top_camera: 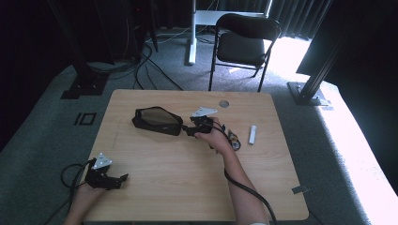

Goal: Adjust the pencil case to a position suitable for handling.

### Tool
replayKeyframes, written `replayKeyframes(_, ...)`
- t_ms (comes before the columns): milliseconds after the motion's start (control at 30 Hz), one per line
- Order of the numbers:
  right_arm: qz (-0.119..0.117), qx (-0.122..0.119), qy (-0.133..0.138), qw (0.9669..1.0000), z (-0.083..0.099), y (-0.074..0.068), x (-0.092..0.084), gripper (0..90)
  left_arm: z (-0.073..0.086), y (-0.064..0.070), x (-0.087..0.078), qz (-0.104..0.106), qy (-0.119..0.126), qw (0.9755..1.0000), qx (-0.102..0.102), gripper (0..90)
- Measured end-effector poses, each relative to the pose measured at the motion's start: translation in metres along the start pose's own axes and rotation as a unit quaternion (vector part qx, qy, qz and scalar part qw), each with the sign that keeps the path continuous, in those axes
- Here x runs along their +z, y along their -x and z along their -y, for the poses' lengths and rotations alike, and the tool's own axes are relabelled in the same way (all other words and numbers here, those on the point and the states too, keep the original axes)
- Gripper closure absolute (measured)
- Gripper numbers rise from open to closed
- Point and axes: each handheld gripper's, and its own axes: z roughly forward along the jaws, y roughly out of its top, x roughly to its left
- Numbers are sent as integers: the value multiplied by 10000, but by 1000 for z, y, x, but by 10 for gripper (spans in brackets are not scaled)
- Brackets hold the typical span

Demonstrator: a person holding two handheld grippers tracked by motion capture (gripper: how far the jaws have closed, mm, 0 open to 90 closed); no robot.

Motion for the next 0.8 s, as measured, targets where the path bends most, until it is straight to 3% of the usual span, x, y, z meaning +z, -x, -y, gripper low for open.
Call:
replayKeyframes(167,-48,-52,27,10000,-3,-2,7,468,0,0,0,0,1,10000,0,6)
replayKeyframes(200,-88,-90,0,9999,-3,-3,9,468,0,0,0,0,0,10000,0,6)
replayKeyframes(233,-56,-181,-91,9998,-3,-3,12,523,0,0,0,0,1,10000,0,7)
replayKeyframes(300,-66,-216,-152,9996,-3,-3,14,519,0,0,0,1,0,10000,-1,6)
replayKeyframes(533,-155,-148,-187,9996,-3,-1,20,557,0,0,0,1,1,10000,-1,6)
replayKeyframes(700,-143,18,-108,9998,-3,-1,23,651,0,0,0,0,1,10000,-1,6)
replayKeyframes(733,-97,13,-151,9998,-2,-2,22,724,0,0,0,0,2,10000,-3,6)
replayKeyframes(800,-116,39,-179,9998,-1,-3,21,724,0,0,0,0,-1,10000,1,6)
